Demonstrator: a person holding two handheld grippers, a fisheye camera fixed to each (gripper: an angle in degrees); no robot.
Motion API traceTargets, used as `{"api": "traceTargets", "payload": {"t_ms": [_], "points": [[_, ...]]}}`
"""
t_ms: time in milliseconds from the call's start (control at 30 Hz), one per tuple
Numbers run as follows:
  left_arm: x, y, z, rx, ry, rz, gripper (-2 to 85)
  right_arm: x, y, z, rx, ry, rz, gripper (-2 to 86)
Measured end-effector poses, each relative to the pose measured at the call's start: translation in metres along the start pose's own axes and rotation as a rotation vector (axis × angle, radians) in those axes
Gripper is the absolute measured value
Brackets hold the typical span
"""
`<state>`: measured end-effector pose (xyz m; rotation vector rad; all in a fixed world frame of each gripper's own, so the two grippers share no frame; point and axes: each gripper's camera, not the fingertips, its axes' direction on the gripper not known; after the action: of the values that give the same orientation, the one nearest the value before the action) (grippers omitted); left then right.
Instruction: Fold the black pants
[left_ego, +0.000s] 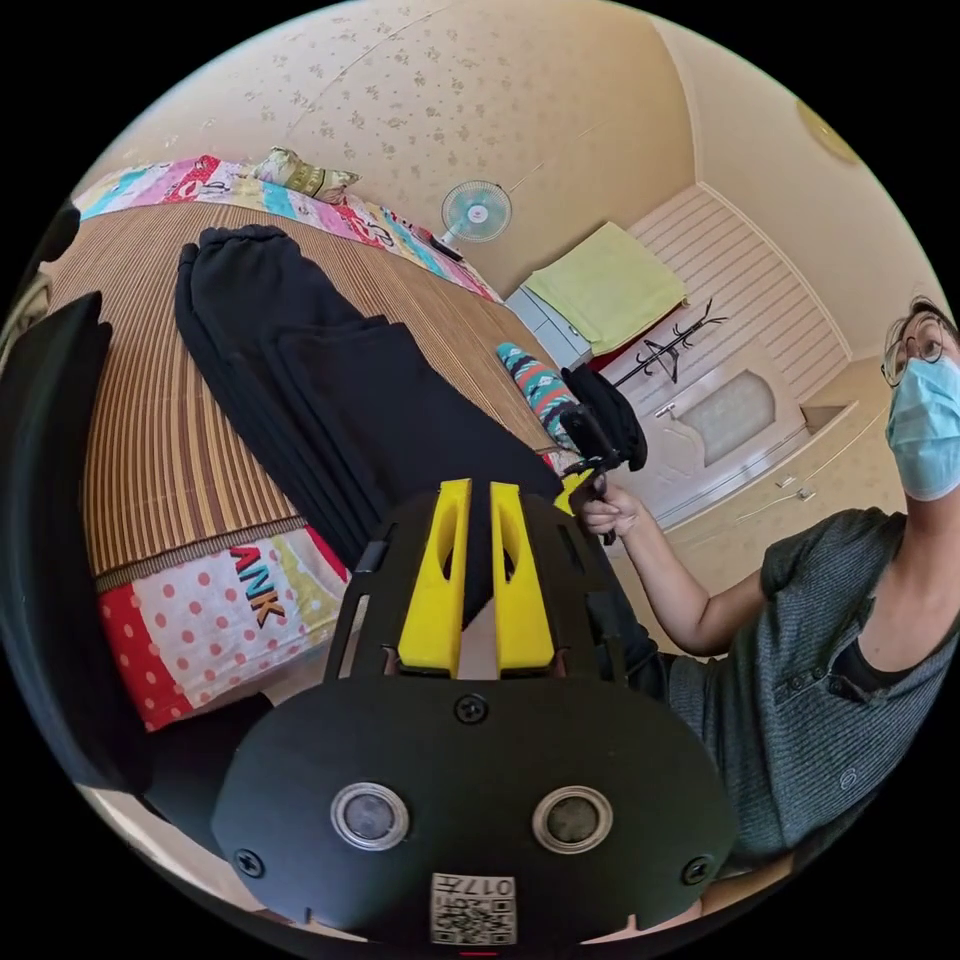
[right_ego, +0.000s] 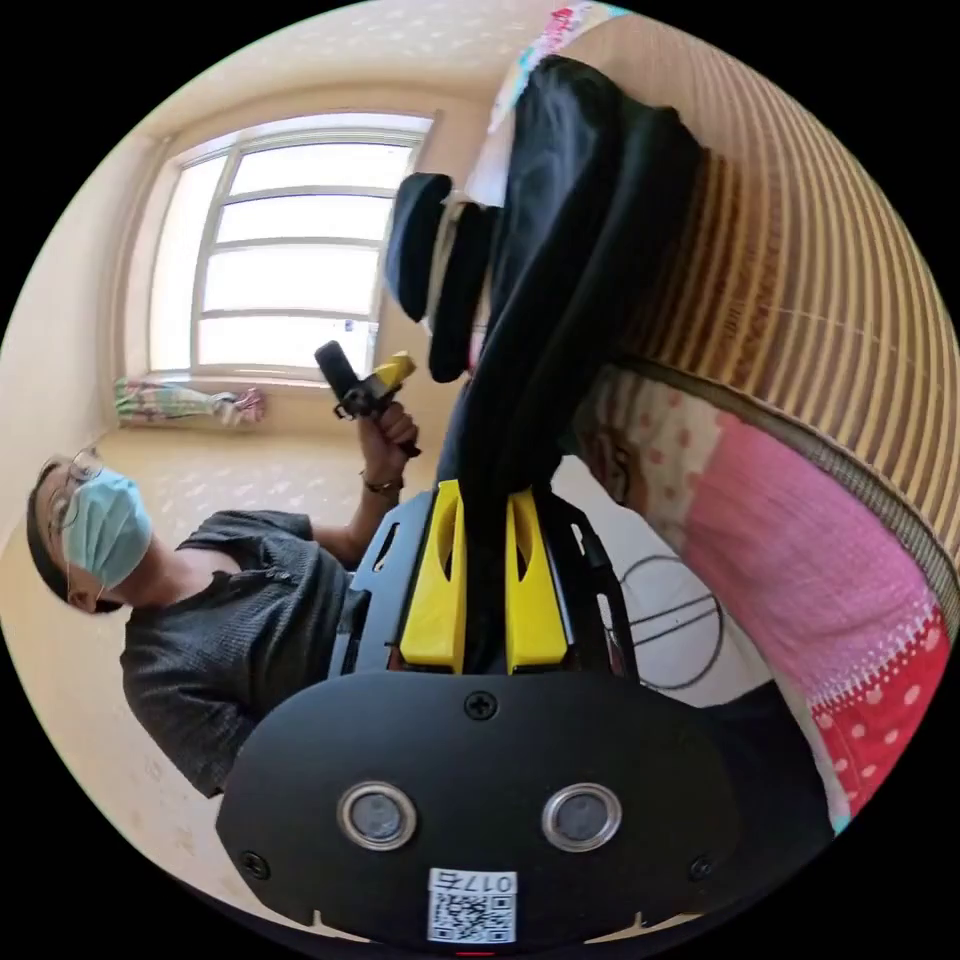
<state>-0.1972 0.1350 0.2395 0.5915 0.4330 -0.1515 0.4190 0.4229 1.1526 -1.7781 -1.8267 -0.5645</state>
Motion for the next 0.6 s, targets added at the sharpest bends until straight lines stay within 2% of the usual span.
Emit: {"api": "traceTargets", "payload": {"t_ms": [200,300,400,467,567,600], "points": [[-0.048,-0.044,-0.015,0.066,0.082,-0.031,2.4,-0.099,0.015,0.021,-0.106,-0.249,-0.392,3.8],[-0.081,-0.054,-0.004,0.007,0.068,-0.083,-0.3,-0.125,0.009,0.018,-0.077,-0.413,-0.513,2.8],[-0.122,-0.044,0.025,-0.12,0.17,-0.239,-0.8,-0.141,-0.003,-0.015,0.069,-0.533,-0.671,2.0],[-0.128,-0.028,0.04,-0.14,0.36,-0.233,-1.0,-0.136,-0.023,-0.042,0.168,-0.619,-0.692,1.8],[-0.125,-0.01,0.029,-0.098,0.386,-0.246,-1.0,-0.116,-0.067,-0.085,0.331,-0.557,-0.63,2.0],[-0.125,-0.007,0.024,-0.082,0.375,-0.254,-0.9,-0.103,-0.087,-0.101,0.398,-0.466,-0.551,2.3]]}}
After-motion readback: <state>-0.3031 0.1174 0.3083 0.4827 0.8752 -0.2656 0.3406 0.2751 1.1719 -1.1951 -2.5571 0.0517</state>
